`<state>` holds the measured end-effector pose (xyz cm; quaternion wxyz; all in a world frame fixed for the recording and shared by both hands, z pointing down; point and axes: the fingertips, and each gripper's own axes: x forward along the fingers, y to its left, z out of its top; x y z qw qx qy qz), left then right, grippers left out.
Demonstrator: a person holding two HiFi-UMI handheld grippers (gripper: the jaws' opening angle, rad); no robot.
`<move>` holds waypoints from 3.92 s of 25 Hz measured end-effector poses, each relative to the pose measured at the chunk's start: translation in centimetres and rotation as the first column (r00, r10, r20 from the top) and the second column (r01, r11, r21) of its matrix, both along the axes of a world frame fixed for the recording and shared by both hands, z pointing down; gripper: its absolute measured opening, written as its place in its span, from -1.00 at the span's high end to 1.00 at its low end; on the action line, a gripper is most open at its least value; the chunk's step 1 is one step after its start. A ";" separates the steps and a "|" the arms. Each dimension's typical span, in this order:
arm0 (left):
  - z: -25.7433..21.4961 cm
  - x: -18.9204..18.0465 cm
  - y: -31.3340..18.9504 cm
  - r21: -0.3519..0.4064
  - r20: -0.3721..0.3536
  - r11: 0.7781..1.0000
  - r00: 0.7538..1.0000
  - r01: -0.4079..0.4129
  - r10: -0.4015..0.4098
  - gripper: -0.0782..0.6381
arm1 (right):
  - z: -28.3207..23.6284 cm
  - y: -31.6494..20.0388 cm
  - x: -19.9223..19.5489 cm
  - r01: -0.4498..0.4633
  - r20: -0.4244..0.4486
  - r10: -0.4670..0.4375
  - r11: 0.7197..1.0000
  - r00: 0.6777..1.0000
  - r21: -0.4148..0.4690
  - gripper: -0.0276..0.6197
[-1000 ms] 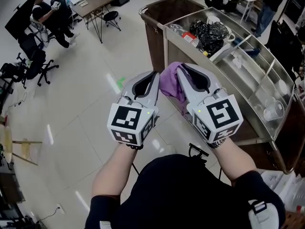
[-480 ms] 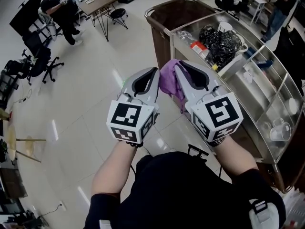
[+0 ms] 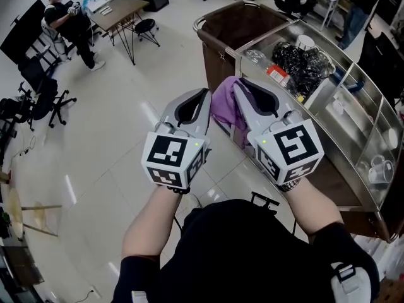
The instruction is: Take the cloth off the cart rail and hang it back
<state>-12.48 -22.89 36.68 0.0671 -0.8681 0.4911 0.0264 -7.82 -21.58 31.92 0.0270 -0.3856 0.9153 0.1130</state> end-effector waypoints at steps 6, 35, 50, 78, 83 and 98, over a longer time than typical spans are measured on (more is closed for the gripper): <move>-0.1 -5.8 -2.3 -0.002 0.008 0.997 0.997 -0.080 0.080 0.78 | -0.3 -2.1 -5.8 -0.085 0.002 0.085 0.996 0.996 0.002 0.82; -1.8 -17.2 -18.6 -0.021 -0.002 0.965 0.965 -0.263 0.263 0.78 | -4.6 -16.9 -17.0 -0.271 0.057 0.269 0.962 0.962 0.024 0.82; -7.7 -11.7 -34.0 -0.047 -0.010 0.950 0.951 -0.309 0.309 0.78 | -10.5 -32.5 -11.9 -0.322 0.045 0.322 0.947 0.946 -0.019 0.82; -12.7 -17.8 -44.6 -0.069 -0.024 0.767 0.769 -0.638 0.639 0.78 | -17.4 -41.4 -19.1 -0.650 0.061 0.650 0.760 0.758 -0.025 0.82; -13.4 -15.2 -45.8 -0.053 -0.027 0.787 0.789 -0.615 0.614 0.78 | -17.8 -42.5 -15.9 -0.636 0.063 0.636 0.771 0.769 -0.024 0.82; -12.1 -12.5 -54.1 -0.104 -0.031 0.765 0.771 -0.635 0.636 0.78 | -16.6 -52.4 -11.6 -0.674 0.059 0.679 0.734 0.732 -0.089 0.82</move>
